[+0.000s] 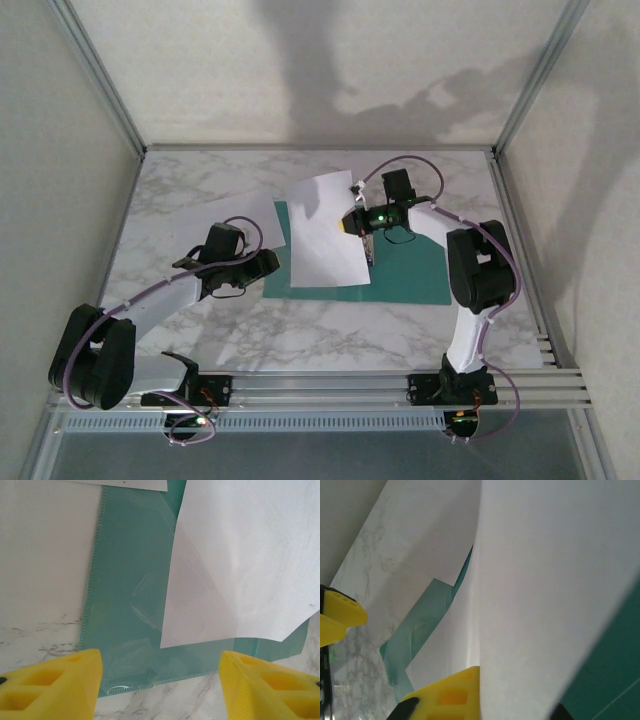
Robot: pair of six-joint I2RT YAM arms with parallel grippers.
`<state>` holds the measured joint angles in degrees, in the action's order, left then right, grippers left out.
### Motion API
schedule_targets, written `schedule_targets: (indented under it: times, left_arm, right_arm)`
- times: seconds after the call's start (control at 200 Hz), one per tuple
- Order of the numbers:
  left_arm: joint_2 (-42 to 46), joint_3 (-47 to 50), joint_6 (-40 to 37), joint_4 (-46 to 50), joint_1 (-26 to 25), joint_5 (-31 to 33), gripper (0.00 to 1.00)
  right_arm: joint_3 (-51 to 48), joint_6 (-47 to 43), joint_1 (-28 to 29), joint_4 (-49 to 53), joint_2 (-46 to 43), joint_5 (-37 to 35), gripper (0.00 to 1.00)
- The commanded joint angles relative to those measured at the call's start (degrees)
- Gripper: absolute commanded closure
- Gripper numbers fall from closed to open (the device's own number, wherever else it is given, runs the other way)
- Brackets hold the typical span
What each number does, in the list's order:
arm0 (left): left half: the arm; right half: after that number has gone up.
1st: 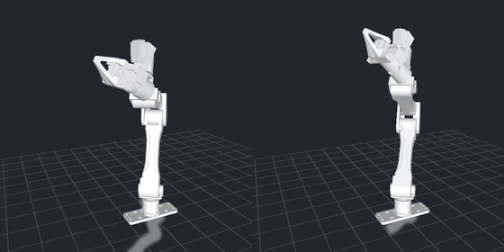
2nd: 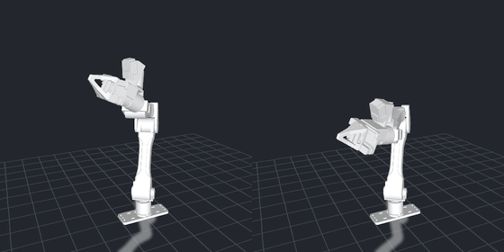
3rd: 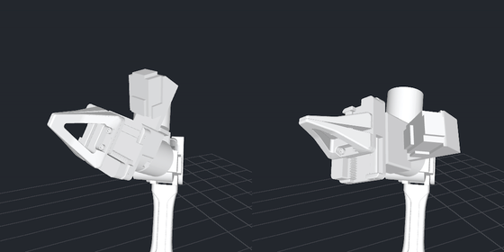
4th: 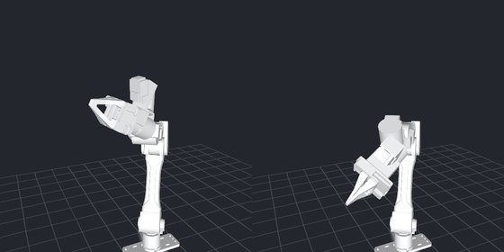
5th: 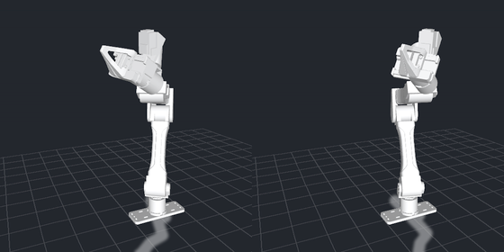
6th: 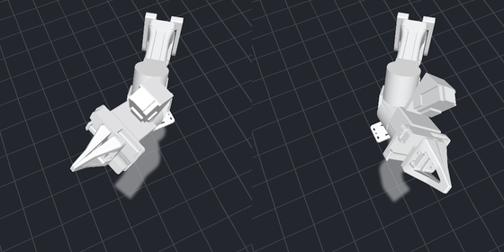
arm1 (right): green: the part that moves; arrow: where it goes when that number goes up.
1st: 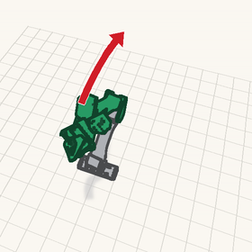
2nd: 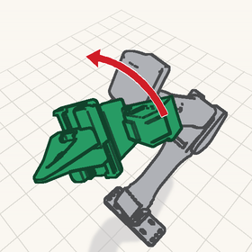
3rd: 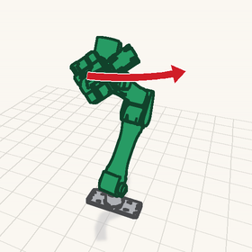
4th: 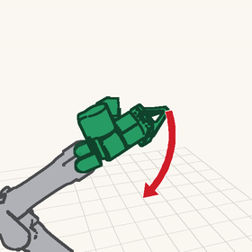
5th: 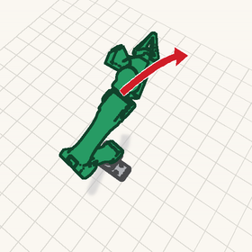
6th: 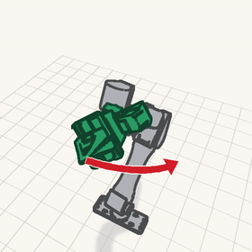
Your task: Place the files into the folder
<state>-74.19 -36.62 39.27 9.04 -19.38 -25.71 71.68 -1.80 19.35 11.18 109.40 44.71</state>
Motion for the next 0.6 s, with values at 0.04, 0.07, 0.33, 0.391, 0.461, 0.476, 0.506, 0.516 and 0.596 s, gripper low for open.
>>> schedule_targets:
  times: [0.04,0.07,0.33,0.391,0.461,0.476,0.506,0.516,0.596]
  left_arm:
    - [-0.39,-0.38,0.50,-0.18,0.54,-0.47,0.37]
    - [-0.43,-0.47,0.48,-0.16,0.57,-0.39,0.37]
    - [-0.60,-0.64,0.46,-0.22,0.49,-0.49,0.37]
    - [-0.57,-0.66,0.49,-0.27,0.52,-0.48,0.37]
    - [-0.51,-0.64,0.63,-0.43,0.55,-0.45,0.37]
    - [-0.51,-0.66,0.59,-0.47,0.49,-0.52,0.37]
    - [-0.45,-0.60,0.70,-0.53,0.53,-0.54,0.37]
    - [-0.41,-0.57,0.72,-0.52,0.56,-0.49,0.37]
    - [-0.24,-0.56,0.72,-0.63,0.54,-0.52,0.37]
  right_arm:
    - [1.09,1.95,-0.37,-2.15,1.51,1.99,1.00]
    - [0.99,2.22,-0.33,-2.41,1.51,2.13,1.00]
    - [0.38,4.23,-0.22,-3.98,1.84,3.18,1.00]
    - [0.06,5.13,-0.25,-4.67,1.86,3.53,1.00]
    - [-0.47,6.47,-0.10,-5.72,1.54,4.28,1.00]
    - [-0.67,6.68,0.00,-6.07,1.45,4.42,1.00]
    - [-1.15,7.09,0.14,-6.89,1.22,4.47,1.00]
    - [-1.29,7.21,0.26,-7.01,1.18,4.41,1.00]
    - [-1.38,7.61,0.49,-7.08,1.16,4.36,1.00]
